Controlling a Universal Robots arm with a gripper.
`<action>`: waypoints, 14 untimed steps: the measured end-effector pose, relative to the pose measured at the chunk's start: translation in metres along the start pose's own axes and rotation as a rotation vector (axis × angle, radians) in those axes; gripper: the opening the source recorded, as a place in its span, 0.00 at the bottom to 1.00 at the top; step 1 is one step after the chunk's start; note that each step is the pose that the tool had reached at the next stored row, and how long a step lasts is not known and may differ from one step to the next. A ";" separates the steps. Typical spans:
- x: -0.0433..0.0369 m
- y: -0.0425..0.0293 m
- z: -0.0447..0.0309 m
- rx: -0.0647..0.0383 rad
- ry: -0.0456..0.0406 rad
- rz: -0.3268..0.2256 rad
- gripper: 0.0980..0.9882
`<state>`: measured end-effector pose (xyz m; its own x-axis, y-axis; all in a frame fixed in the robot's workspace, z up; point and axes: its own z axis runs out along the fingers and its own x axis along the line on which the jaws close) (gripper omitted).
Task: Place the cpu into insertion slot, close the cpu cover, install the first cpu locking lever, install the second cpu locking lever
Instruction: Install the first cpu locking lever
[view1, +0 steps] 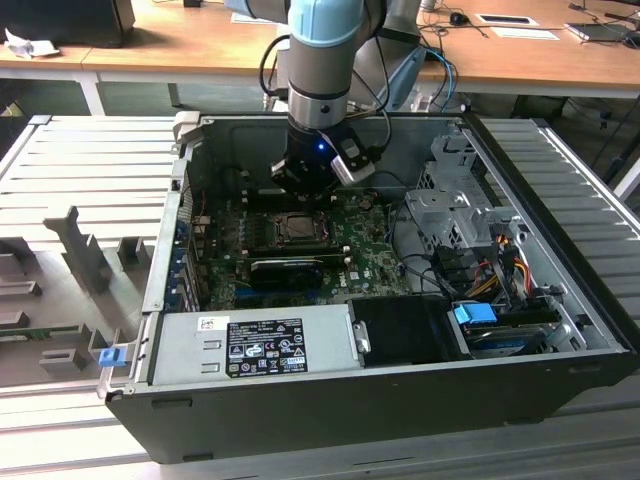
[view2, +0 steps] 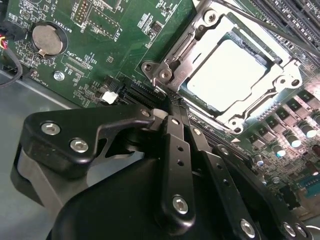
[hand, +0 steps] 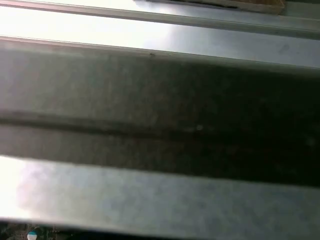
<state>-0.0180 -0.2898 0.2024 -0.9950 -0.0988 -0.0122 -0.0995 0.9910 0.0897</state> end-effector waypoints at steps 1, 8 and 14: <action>0.0001 -0.0002 0.0006 0.000 0.0001 0.000 0.01; 0.0001 -0.0005 0.0014 -0.022 -0.0021 0.000 0.01; -0.0002 0.0008 -0.0133 -0.023 -0.0020 0.000 0.01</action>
<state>-0.0179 -0.2902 0.2157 -0.9950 -0.0985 -0.0142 -0.0994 0.9887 0.1121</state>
